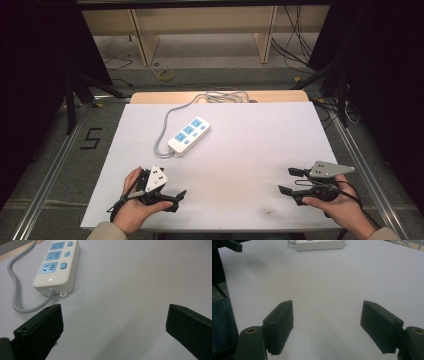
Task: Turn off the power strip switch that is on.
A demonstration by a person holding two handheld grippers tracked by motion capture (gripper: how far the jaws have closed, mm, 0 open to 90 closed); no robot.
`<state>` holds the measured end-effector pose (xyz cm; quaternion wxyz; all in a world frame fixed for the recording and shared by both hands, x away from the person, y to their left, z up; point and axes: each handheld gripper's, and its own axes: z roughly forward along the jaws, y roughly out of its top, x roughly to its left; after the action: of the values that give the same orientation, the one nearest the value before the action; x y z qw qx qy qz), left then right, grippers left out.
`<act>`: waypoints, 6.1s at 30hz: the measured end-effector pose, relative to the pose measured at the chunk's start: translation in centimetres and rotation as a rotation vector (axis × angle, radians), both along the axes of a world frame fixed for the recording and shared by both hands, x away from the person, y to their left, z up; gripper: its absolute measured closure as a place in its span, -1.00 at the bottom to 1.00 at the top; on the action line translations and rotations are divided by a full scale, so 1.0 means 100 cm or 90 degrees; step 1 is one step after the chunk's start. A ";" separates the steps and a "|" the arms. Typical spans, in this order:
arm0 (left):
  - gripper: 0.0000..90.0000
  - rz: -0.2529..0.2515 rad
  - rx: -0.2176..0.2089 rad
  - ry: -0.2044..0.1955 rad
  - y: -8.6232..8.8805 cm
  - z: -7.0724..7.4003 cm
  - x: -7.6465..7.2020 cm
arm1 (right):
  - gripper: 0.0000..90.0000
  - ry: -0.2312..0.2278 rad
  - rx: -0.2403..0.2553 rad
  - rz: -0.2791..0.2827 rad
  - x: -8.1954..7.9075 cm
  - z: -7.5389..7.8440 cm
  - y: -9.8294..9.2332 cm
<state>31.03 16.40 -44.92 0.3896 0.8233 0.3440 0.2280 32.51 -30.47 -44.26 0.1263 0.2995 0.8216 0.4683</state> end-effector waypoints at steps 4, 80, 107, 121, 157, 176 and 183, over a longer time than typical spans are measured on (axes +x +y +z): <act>-0.88 -0.005 -0.008 0.005 0.001 0.000 -0.001 | -0.40 -0.002 0.000 0.000 0.000 0.000 -0.001; 1.00 0.127 0.012 -0.019 -0.021 0.020 0.085 | -0.39 0.008 -0.005 0.007 0.003 -0.003 0.005; 1.00 0.147 0.023 -0.016 -0.025 0.021 0.121 | -0.39 0.006 -0.007 0.008 0.002 -0.003 0.005; 1.00 0.157 0.021 0.006 -0.030 0.015 0.139 | -0.39 0.007 -0.006 0.008 0.002 -0.003 0.005; 1.00 0.132 0.046 0.036 -0.061 0.010 0.168 | -0.39 0.011 -0.003 0.009 0.003 -0.004 0.005; 1.00 0.119 0.053 0.045 -0.074 0.011 0.181 | -0.39 0.014 -0.003 0.011 0.003 -0.004 0.006; 1.00 0.119 0.058 0.054 -0.077 0.011 0.186 | -0.39 0.014 -0.003 0.011 0.003 -0.004 0.005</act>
<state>49.68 8.68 -43.85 0.3139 0.8133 0.4248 0.2442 32.76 -29.92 -44.67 0.1141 0.2970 0.8265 0.4643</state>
